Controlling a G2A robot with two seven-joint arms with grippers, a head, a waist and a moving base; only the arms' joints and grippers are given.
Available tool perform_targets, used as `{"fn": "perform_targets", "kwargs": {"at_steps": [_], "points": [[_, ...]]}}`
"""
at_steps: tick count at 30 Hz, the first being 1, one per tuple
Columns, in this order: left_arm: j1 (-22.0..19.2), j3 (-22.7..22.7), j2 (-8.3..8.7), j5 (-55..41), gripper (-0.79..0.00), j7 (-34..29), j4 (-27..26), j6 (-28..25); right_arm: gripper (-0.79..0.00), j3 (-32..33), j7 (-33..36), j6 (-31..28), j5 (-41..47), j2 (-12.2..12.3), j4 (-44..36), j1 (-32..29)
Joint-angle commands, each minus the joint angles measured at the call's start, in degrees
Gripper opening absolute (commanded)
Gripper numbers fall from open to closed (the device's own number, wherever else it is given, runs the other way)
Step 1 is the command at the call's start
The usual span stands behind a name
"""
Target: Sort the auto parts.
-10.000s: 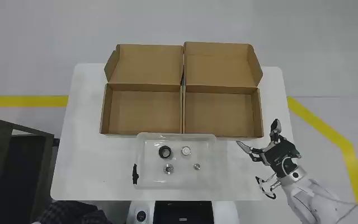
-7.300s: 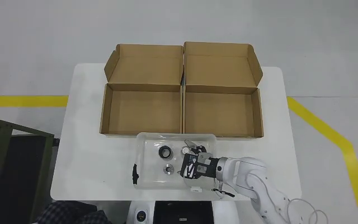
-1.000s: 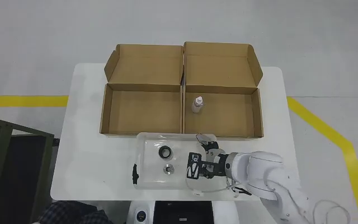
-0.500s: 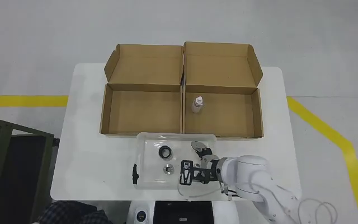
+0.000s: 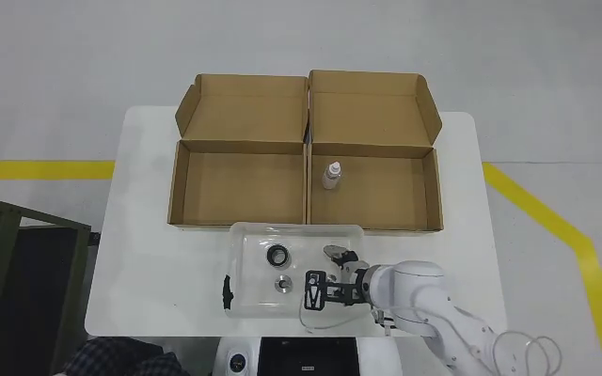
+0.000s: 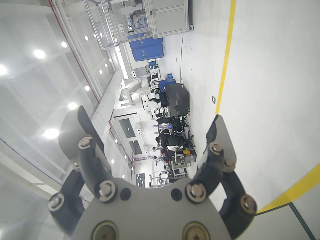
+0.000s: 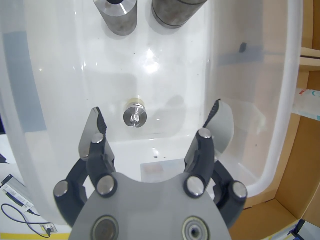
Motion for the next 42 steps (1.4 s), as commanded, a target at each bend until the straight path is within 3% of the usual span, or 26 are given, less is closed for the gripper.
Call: {"fn": "perform_targets", "kwargs": {"at_steps": [1, 3, 8, 14, 19, 29, 37, 42], "points": [[0.00, 0.00, 0.00, 0.00, 0.000, 0.00, 0.00, 0.00, -0.222, -0.68, 0.39, 0.18, 0.01, -0.07, 0.50, 0.36], [0.00, 0.00, 0.00, 0.00, 0.000, 0.00, 0.00, 0.00, -0.191, -1.26, 0.56, 0.46, 0.20, -0.15, 1.05, 0.75], [0.00, 0.00, 0.00, 0.00, 0.000, 0.00, 0.00, 0.00, -0.369, -2.49, 1.69, 0.58, 0.47, -0.26, 2.16, 1.60], [0.00, 0.00, 0.00, 0.00, 0.000, 0.00, 0.00, 0.00, -0.526, -3.65, 2.43, 0.92, 0.71, -0.25, 2.71, 2.31], [0.00, 0.00, 0.00, 0.00, 0.000, 0.00, 0.00, 0.00, -0.785, -4.40, 2.84, 1.32, 1.18, -0.02, 2.20, 2.73], [0.00, 0.00, 0.00, 0.00, 0.000, 0.00, 0.00, 0.00, -0.785, -3.29, 0.39, 1.73, 4.16, 0.46, 0.14, 3.40], [0.00, 0.00, 0.00, 0.00, 0.000, 0.00, 0.00, 0.00, -0.785, -0.40, -8.54, 2.77, 4.68, 0.88, 0.79, 3.01], [0.00, 0.00, 0.00, 0.00, 0.000, 0.00, 0.00, 0.00, -0.785, 2.03, -17.88, 4.54, 5.59, 1.16, 1.84, 1.47]]}}
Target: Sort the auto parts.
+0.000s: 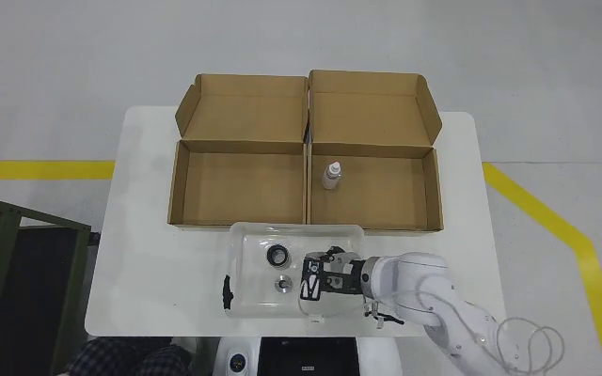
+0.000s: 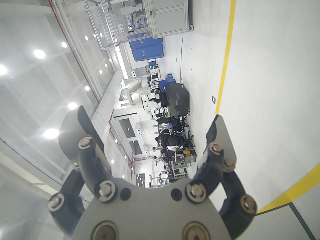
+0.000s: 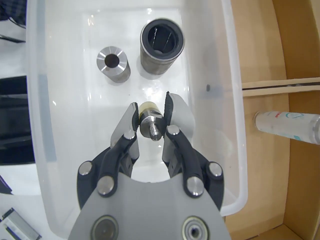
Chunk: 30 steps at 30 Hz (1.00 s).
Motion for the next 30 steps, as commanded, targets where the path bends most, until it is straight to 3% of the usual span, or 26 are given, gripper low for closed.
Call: {"fn": "perform_targets", "kwargs": {"at_steps": [1, 16, 30], "points": [[0.00, 0.00, 0.00, 0.00, 0.000, 0.00, 0.00, 0.00, -0.785, 1.13, -4.17, 0.61, 0.47, 0.13, 0.20, -0.72], [0.00, 0.00, 0.00, 0.00, 0.000, 0.00, 0.00, 0.00, -0.785, 9.02, -26.59, 3.08, 2.58, 0.88, -0.81, -3.88], [0.00, 0.00, 0.00, 0.00, 0.000, 0.00, 0.00, 0.00, -0.785, 14.04, -35.70, 5.05, 7.46, 0.92, -5.17, -3.64]]}}
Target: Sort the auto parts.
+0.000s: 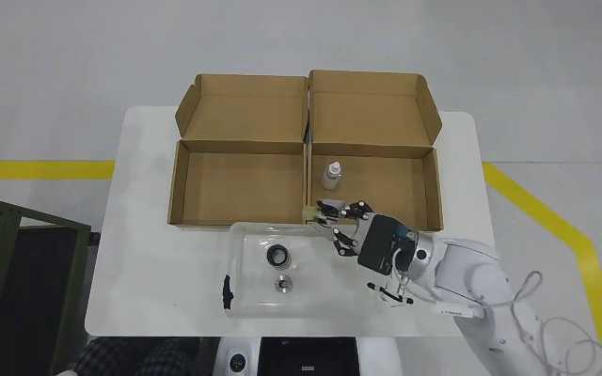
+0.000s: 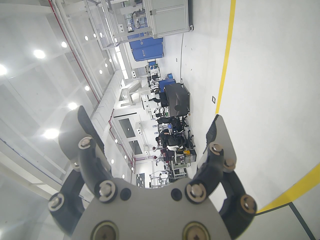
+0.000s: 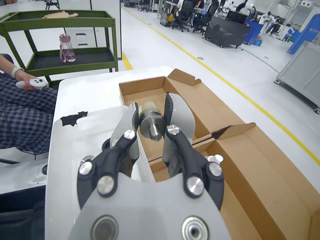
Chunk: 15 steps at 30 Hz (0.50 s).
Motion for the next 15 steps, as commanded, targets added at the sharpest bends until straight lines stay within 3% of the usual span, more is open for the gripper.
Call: {"fn": "perform_targets", "kwargs": {"at_steps": [1, 15], "points": [[0.00, 0.00, 0.00, 0.00, 0.000, 0.00, 0.00, 0.00, -0.785, 0.09, -0.77, 0.42, 0.37, -0.07, -0.87, 0.19], [0.00, 0.00, 0.00, 0.00, 0.000, 0.00, 0.00, 0.00, -0.785, -0.04, -2.67, 1.92, 0.21, -0.39, -5.75, 0.52]]}}
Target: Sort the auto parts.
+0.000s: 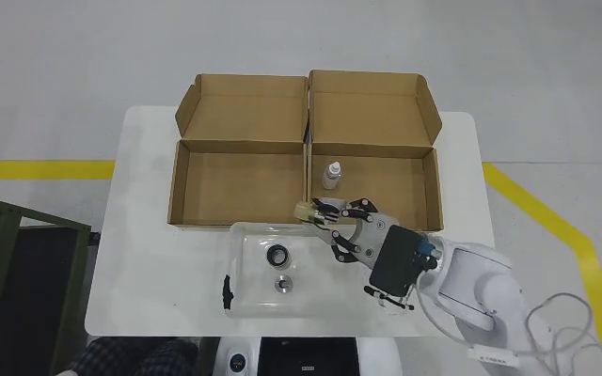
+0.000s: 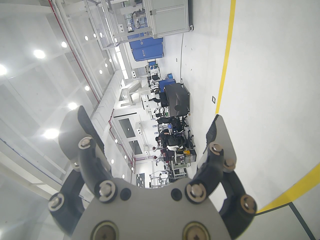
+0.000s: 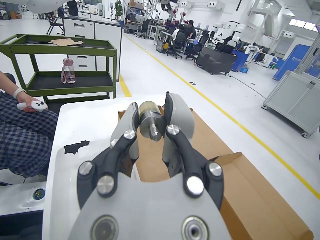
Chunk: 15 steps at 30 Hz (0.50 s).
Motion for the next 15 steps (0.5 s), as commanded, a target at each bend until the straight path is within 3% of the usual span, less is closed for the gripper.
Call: {"fn": "perform_targets", "kwargs": {"at_steps": [1, 15], "points": [[0.00, 0.00, 0.00, 0.00, 0.000, 0.00, 0.00, 0.00, -0.785, 0.07, -0.01, -0.01, 0.07, -0.02, 0.09, 0.03], [0.00, 0.00, 0.00, 0.00, 0.000, 0.00, 0.00, 0.00, -0.785, 0.07, 4.53, 0.26, -3.08, 0.09, 4.68, -0.95]]}}
